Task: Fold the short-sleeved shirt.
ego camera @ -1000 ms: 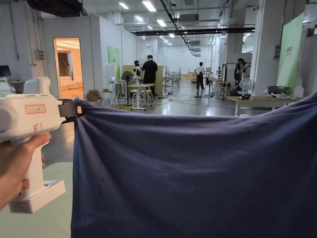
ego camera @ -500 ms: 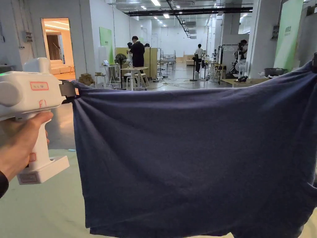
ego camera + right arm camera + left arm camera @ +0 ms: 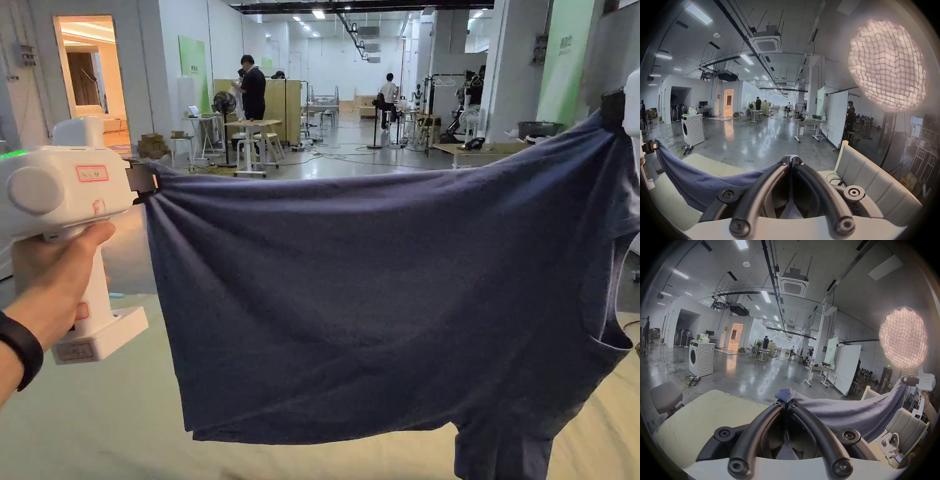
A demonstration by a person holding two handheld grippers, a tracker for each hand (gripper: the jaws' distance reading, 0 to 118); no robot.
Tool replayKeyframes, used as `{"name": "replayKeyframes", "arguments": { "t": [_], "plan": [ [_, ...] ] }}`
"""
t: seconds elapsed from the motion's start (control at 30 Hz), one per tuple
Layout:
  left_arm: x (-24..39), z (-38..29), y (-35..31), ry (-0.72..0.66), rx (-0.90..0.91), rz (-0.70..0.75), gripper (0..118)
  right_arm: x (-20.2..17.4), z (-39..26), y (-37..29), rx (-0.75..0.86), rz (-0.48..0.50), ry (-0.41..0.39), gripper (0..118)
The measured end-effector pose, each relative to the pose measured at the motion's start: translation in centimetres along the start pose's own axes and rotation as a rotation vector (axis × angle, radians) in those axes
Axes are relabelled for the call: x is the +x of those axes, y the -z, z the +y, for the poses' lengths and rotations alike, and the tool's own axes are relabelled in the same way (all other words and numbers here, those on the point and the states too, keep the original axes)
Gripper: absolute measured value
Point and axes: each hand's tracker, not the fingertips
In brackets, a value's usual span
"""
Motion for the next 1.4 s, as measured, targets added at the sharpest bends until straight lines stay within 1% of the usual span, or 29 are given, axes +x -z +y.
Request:
{"name": "replayKeyframes", "arguments": {
  "t": [0.07, 0.13, 0.17, 0.23, 0.3, 0.33, 0.37, 0.4, 0.43, 0.47, 0.5, 0.53, 0.57, 0.6, 0.63, 0.67, 0.73, 0.77, 0.83, 0.87, 0.9, 0.93, 1.0, 1.03, 1.1, 1.23, 1.3, 1.37, 1.4],
  "plan": [
    [-0.4, -1.8, 0.4, -0.005, -0.041, -0.009, 3, 0.1, -1.1, -0.1, -0.043, 0.002, -0.025, 1],
    [-1.0, -5.0, 0.7, -0.017, -0.086, 0.002, 3, -0.2, -6.1, 1.5, -0.105, 0.02, -0.038, 1],
    [-1.3, -6.7, 0.8, -0.028, -0.118, 0.008, 3, -0.2, -7.6, 1.5, -0.131, 0.03, -0.041, 1],
    [-2.2, -10.8, 0.9, -0.056, -0.174, -0.004, 3, -0.3, -11.6, 1.1, -0.169, 0.052, 0.004, 1],
    [-3.0, -14.9, 0.1, -0.1, -0.218, 0.006, 3, 0.1, -15.7, 0.6, -0.226, 0.067, 0.093, 1],
    [-3.3, -16.6, -0.6, -0.112, -0.23, -0.019, 3, 0.4, -17.8, -0.1, -0.232, 0.07, 0.114, 1],
    [-3.6, -18.3, -1.7, -0.115, -0.22, -0.025, 3, 0.3, -19.4, -1.0, -0.227, 0.068, 0.136, 1],
    [-3.9, -20.0, -3.4, -0.14, -0.224, -0.042, 3, 0.2, -21.5, -2.7, -0.266, 0.083, 0.136, 1],
    [-4.2, -21.1, -4.9, -0.162, -0.213, -0.083, 3, 0.5, -23.0, -4.1, -0.258, 0.087, 0.179, 1],
    [-4.4, -22.0, -6.5, -0.175, -0.215, -0.098, 3, 0.8, -24.5, -5.6, -0.25, 0.1, 0.203, 1],
    [-5.0, -22.9, -8.3, -0.179, -0.227, -0.097, 3, 1.4, -26.0, -6.9, -0.287, 0.112, 0.186, 1],
    [-5.2, -23.9, -10.6, -0.153, -0.216, -0.11, 3, 1.9, -27.6, -8.9, -0.284, 0.092, 0.199, 1],
    [-5.3, -24.6, -12.3, -0.133, -0.229, -0.119, 3, 2.3, -28.9, -10.6, -0.292, 0.096, 0.203, 1],
    [-5.6, -25.6, -14.3, -0.119, -0.25, -0.115, 3, 2.7, -30.6, -12.8, -0.344, 0.115, 0.197, 1],
    [-6.1, -26.5, -16.5, -0.13, -0.251, -0.122, 3, 4.5, -32.4, -13.5, -0.34, 0.103, 0.218, 1],
    [-6.7, -27.5, -17.8, -0.175, -0.285, -0.167, 3, 5.0, -33.8, -15.1, -0.351, 0.105, 0.236, 1],
    [-7.2, -30.4, -21.2, -0.229, -0.351, -0.123, 3, 5.8, -37.8, -19.5, -0.406, 0.112, 0.281, 1],
    [-6.5, -31.3, -22.7, -0.216, -0.357, -0.129, 3, 5.3, -39.0, -21.4, -0.409, 0.118, 0.258, 1],
    [-6.0, -33.4, -25.8, -0.18, -0.382, -0.151, 3, 4.1, -42.0, -25.9, -0.451, 0.104, 0.17, 1],
    [-5.7, -34.1, -27.1, -0.189, -0.384, -0.156, 3, 3.9, -43.0, -27.5, -0.468, 0.103, 0.167, 1],
    [-5.9, -35.1, -28.4, -0.214, -0.395, -0.196, 3, 4.7, -44.8, -28.8, -0.492, 0.106, 0.197, 1],
    [-6.0, -35.9, -29.8, -0.238, -0.402, -0.192, 3, 5.1, -46.0, -30.3, -0.518, 0.112, 0.208, 1],
    [-6.0, -37.0, -32.3, -0.244, -0.414, -0.172, 3, 5.7, -47.6, -32.8, -0.545, 0.079, 0.269, 1],
    [-7.0, -38.1, -33.7, -0.251, -0.417, -0.17, 3, 6.0, -48.6, -34.6, -0.547, 0.065, 0.289, 1],
    [-7.7, -39.0, -35.5, -0.274, -0.44, -0.162, 3, 6.5, -50.1, -36.6, -0.567, 0.049, 0.279, 1],
    [-8.3, -40.2, -37.3, -0.294, -0.461, -0.145, 3, 6.8, -52.0, -38.8, -0.6, 0.028, 0.321, 1],
    [-8.2, -40.8, -37.1, -0.273, -0.497, -0.165, 3, 6.4, -52.5, -39.0, -0.605, 0.025, 0.302, 1],
    [-8.7, -41.5, -36.7, -0.297, -0.51, -0.167, 4, 6.0, -53.2, -38.7, -0.612, 0.027, 0.279, 1],
    [-9.0, -41.9, -36.3, -0.313, -0.535, -0.147, 6, 5.8, -53.5, -38.6, -0.607, 0.016, 0.269, 4]
  ]
}}
